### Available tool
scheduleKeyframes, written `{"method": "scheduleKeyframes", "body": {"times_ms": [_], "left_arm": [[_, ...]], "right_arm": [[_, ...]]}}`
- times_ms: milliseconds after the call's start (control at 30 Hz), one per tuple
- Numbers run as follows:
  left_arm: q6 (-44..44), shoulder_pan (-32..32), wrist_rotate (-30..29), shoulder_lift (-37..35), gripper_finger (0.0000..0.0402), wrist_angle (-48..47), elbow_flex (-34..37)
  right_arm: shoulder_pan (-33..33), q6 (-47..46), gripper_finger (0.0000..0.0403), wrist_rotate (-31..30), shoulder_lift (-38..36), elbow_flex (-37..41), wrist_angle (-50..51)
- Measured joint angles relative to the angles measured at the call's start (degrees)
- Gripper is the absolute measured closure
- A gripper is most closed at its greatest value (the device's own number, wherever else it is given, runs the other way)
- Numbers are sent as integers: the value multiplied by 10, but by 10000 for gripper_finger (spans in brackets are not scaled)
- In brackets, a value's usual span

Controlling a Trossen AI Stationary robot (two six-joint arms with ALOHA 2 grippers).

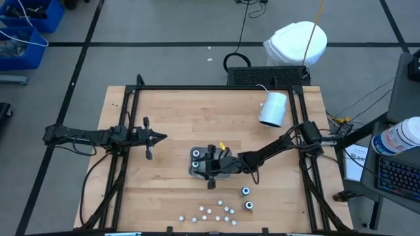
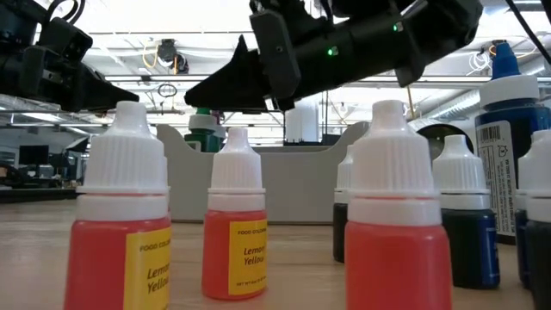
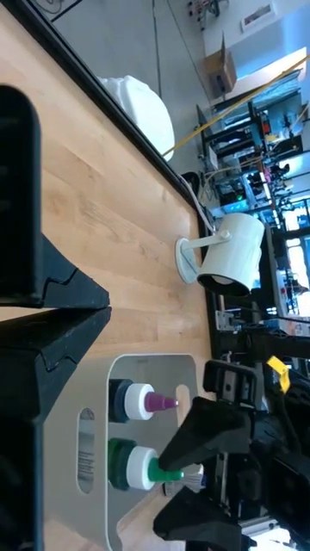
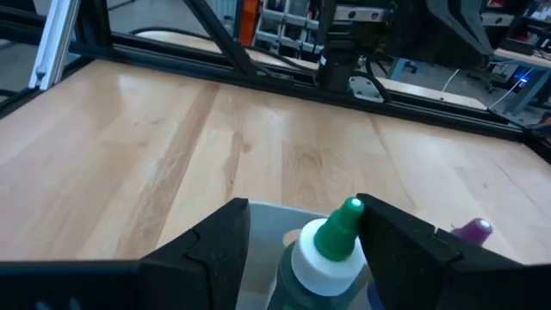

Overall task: Pick & Place food coloring
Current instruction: Put the big green food coloring bottle into the gray bin, then put the big blue food coloring bottle into the gray bin

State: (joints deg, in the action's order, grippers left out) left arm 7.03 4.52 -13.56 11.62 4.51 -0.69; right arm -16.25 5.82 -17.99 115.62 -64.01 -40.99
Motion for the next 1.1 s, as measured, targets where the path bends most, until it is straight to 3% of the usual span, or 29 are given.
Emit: {"method": "scheduleKeyframes", "body": {"times_ms": [267,700,867,1000,1100], "left_arm": [[0,0,0,0,392,0,0],[0,0,0,0,392,-1,0],[0,0,0,0,392,-2,0],[0,0,1,0,392,-5,0],[0,0,2,0,392,-6,0]], "right_arm": [[-4,16,205,-1,-64,0,53],[-75,16,206,-45,-366,27,372],[-126,-10,224,-94,-452,148,301],[-158,-7,272,-166,-499,258,200],[-164,-12,321,-170,-529,323,142]]}}
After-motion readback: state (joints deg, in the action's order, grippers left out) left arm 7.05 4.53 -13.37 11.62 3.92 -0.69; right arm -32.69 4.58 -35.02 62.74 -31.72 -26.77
